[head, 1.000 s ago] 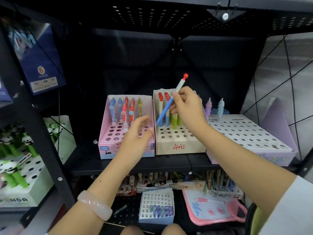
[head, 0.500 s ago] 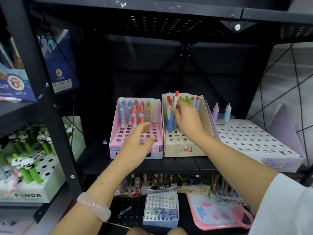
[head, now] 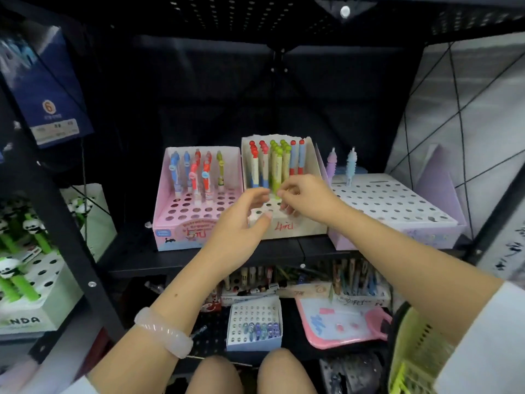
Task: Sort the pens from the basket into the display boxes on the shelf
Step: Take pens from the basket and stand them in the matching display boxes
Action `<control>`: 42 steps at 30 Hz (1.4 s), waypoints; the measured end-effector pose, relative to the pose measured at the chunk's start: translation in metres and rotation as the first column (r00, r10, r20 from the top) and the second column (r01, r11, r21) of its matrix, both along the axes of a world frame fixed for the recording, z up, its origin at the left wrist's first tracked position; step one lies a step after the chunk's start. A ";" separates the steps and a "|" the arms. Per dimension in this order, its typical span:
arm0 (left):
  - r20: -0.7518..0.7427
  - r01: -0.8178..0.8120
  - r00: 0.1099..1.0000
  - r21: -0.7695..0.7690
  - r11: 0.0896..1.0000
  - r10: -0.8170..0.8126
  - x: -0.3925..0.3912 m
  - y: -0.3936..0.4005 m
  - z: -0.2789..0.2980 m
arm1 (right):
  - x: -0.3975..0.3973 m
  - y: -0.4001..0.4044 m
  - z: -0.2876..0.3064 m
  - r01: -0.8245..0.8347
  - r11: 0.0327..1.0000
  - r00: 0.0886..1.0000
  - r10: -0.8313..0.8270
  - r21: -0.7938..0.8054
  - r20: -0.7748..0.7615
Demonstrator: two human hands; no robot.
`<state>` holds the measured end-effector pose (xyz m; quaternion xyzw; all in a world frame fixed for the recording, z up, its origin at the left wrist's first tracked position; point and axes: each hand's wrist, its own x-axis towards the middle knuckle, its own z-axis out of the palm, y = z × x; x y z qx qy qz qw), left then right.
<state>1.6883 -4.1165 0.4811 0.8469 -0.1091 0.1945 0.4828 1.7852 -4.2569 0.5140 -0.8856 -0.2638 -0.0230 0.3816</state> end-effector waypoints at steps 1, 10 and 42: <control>-0.021 0.040 0.999 -0.013 0.999 -0.040 0.001 -0.013 -0.002 | -0.007 -0.015 -0.001 -0.009 0.999 0.999 0.011 0.044 -0.050; -0.225 0.337 0.918 0.012 0.942 -0.326 0.003 -0.157 -0.078 | -0.066 -0.195 -0.082 0.050 0.998 0.944 -0.031 0.048 -0.329; -0.388 0.503 0.852 0.419 0.756 -0.351 -0.008 -0.245 -0.159 | -0.082 -0.308 -0.305 -0.564 0.478 0.593 -0.332 -0.673 -0.733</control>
